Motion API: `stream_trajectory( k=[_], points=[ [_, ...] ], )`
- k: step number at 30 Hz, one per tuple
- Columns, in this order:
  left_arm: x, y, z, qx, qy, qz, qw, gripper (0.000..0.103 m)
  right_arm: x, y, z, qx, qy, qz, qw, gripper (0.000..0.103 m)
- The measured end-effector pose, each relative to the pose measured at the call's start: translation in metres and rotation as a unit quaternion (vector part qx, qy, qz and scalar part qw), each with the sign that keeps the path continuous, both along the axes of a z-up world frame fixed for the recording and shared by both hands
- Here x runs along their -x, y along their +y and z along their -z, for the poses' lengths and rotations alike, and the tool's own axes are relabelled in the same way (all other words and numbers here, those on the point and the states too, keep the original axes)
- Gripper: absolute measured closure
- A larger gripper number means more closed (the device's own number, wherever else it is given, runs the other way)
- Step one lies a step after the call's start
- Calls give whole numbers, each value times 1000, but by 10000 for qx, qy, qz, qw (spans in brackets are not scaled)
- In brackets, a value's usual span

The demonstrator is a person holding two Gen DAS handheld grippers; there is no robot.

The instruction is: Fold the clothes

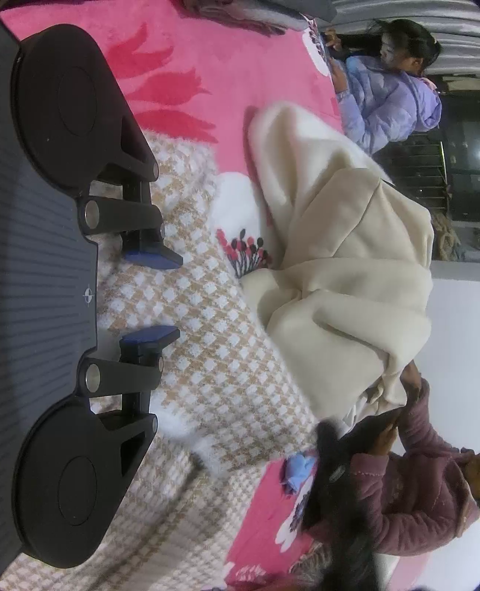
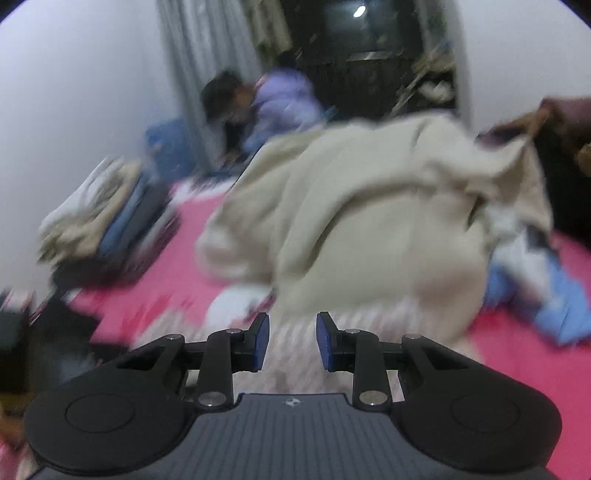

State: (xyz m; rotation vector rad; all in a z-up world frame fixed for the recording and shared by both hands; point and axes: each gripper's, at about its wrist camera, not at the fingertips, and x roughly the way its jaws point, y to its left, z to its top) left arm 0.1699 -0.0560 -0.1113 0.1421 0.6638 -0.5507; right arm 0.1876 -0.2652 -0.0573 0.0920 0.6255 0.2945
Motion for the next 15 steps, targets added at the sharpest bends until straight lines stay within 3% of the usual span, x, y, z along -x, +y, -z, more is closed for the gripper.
stream_trajectory(
  k=[3,5,10,12,15],
  points=[
    [1,0,-1,-27,-25,3,10000,68,-22,-11,41,274,559,336,9975,87],
    [1,0,-1,-46,-49,22,10000,68,-16,-18,60,110,587,339,9976,89],
    [2,3,-13,-12,30,-19,10000,68,-8,-10,32,321,407,342,9981,87],
    [7,7,-24,260,-69,53,9996,67,-2,-11,17,108,234,313,9992,86],
    [2,6,-32,577,-152,102,9982,64,-2,-7,15,213,77,249,9994,86]
  ],
)
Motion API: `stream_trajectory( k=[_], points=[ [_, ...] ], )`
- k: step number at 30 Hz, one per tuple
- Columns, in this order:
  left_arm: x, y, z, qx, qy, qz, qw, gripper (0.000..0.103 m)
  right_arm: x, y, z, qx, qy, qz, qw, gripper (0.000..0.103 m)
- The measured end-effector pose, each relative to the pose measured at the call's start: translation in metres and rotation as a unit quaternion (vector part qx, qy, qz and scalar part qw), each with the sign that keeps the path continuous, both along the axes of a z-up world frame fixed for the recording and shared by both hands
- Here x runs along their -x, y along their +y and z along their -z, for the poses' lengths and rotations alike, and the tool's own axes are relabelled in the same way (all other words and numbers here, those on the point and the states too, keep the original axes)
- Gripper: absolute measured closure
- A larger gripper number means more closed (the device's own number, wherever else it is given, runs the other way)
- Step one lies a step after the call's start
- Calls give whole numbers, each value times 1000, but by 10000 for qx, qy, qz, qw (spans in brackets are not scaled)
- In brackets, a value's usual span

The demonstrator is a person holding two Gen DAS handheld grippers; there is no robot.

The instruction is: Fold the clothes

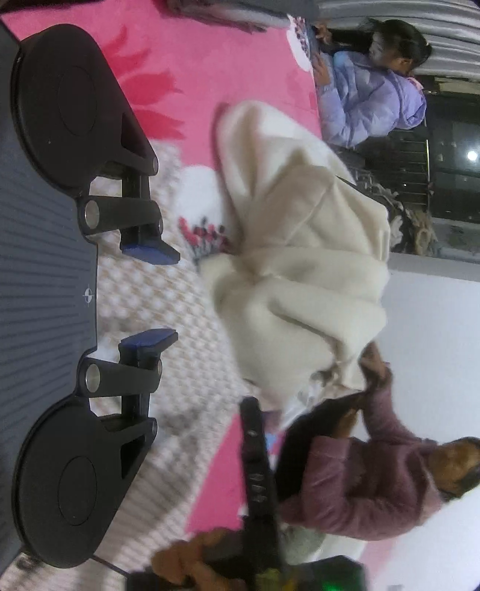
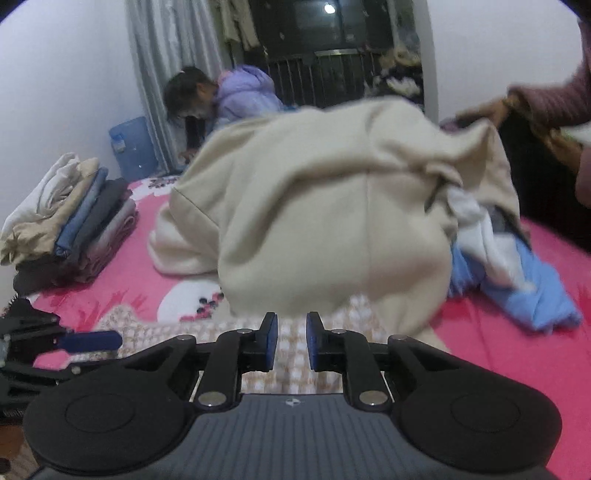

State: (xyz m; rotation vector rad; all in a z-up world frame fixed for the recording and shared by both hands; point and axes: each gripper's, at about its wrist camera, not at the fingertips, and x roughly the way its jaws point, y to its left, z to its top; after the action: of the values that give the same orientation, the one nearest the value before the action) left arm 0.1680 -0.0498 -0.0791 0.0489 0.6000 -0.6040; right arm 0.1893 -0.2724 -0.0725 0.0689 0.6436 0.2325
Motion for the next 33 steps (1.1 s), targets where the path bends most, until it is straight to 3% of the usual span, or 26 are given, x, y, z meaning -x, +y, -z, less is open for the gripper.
stream_trajectory(
  k=[4,5,9,10,13,15,18,20,22,24,27,29,33],
  points=[
    [-29,-19,31,-492,146,-246,9984,63,-22,-8,46,-41,243,22,9997,93],
    [-29,-17,35,-412,96,-275,9987,63,-23,-9,52,-67,219,26,9997,94],
    [-30,-10,25,-220,320,-484,9981,64,-18,5,32,175,262,219,9993,91],
    [-25,-8,18,-166,250,-487,9984,63,-13,8,23,128,207,195,9995,87],
    [-6,-7,-1,31,66,-314,9995,62,9,20,8,24,26,-157,9999,87],
    [8,-15,-2,-85,51,70,9999,61,16,35,19,269,212,-353,9988,87],
    [10,-42,28,-1081,185,277,9936,59,14,43,54,434,470,-182,9978,88],
    [11,-41,30,-910,140,78,9957,58,17,43,52,341,444,-24,9984,88],
    [11,-40,17,-736,346,-199,9965,58,24,38,36,41,558,104,9984,86],
    [21,-40,5,-694,81,-169,9974,56,36,38,26,-16,533,92,9985,86],
    [22,-52,21,-1334,238,5,9908,53,30,43,49,233,945,25,9952,86],
    [24,-53,28,-1355,198,-83,9905,52,28,41,53,140,950,100,9953,87],
    [34,-41,3,-995,349,-488,9932,52,49,41,26,-53,933,133,9955,85]
  ],
)
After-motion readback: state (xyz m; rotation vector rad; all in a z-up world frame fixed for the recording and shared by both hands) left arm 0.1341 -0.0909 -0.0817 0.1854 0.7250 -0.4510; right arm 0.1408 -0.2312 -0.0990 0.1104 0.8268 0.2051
